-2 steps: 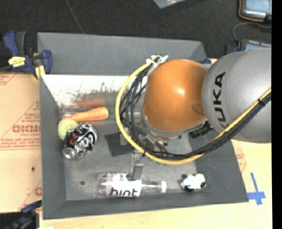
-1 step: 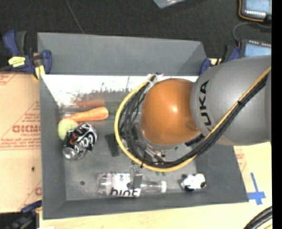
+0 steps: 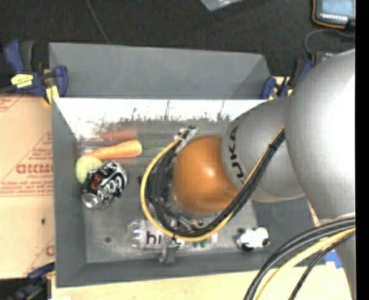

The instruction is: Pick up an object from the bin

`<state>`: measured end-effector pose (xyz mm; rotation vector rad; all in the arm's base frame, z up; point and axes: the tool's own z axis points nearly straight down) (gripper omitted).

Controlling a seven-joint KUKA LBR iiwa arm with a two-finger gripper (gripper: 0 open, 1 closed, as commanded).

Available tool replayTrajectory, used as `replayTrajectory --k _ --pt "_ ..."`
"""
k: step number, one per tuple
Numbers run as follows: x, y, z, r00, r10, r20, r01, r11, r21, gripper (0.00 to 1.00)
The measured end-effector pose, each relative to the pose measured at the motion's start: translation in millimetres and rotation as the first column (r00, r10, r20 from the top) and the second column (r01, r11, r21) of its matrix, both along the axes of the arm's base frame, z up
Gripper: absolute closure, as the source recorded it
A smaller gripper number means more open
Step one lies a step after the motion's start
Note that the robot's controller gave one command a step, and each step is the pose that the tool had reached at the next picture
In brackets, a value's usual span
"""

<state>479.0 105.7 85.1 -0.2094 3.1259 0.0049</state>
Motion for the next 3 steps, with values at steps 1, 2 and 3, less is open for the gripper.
replayTrajectory --k 1,2,3 --pt "10.6 -2 -35 0.999 0.004 0.037 -0.004 1.000 0.007 0.00" --pt "-5.2 -16 19 0.995 0.096 0.009 -0.096 0.995 -0.001 0.00" --pt "-5.7 -47 -15 0.999 -0.009 0.037 0.009 1.000 0.008 1.00"
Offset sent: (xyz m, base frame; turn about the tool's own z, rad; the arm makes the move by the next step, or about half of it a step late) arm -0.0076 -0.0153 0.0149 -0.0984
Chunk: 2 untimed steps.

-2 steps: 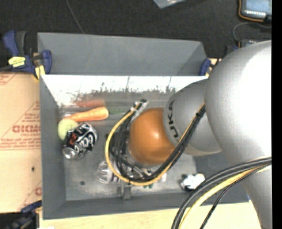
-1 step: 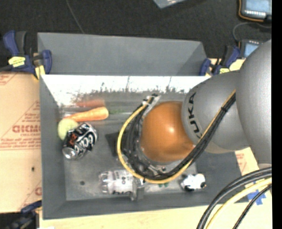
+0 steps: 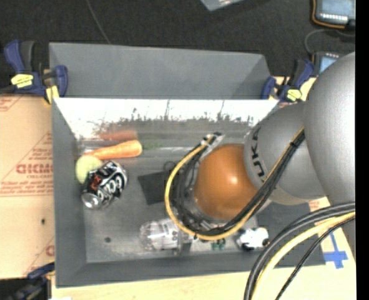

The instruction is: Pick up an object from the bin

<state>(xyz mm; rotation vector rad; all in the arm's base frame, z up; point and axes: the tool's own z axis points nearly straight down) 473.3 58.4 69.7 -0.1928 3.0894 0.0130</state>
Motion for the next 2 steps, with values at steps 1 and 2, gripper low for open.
replayTrajectory --k 1,2 --pt "0.1 0.2 0.1 1.000 0.000 0.000 0.000 1.000 0.000 1.00" --pt "-0.2 0.1 2.9 1.000 0.000 0.000 0.000 1.000 0.000 1.00"
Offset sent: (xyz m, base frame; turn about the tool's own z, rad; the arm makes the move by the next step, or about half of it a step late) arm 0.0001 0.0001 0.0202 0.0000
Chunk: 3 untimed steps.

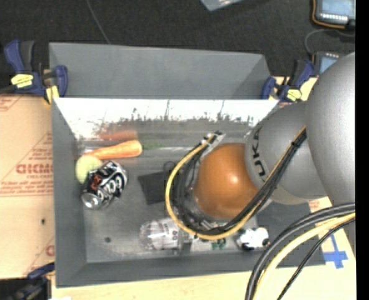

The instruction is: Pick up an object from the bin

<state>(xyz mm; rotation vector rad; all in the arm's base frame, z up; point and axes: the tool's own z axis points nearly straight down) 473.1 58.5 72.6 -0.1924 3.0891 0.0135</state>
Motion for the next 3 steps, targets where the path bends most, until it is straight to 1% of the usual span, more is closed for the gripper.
replayTrajectory --k 1,2,3 --pt "-1.5 0 11 1.000 -0.001 -0.007 0.001 1.000 -0.001 1.00" --pt "-1.9 -1 32 1.000 -0.001 -0.007 0.001 1.000 -0.002 1.00" --pt "-0.4 -1 52 1.000 -0.002 -0.003 0.002 1.000 -0.001 1.00"
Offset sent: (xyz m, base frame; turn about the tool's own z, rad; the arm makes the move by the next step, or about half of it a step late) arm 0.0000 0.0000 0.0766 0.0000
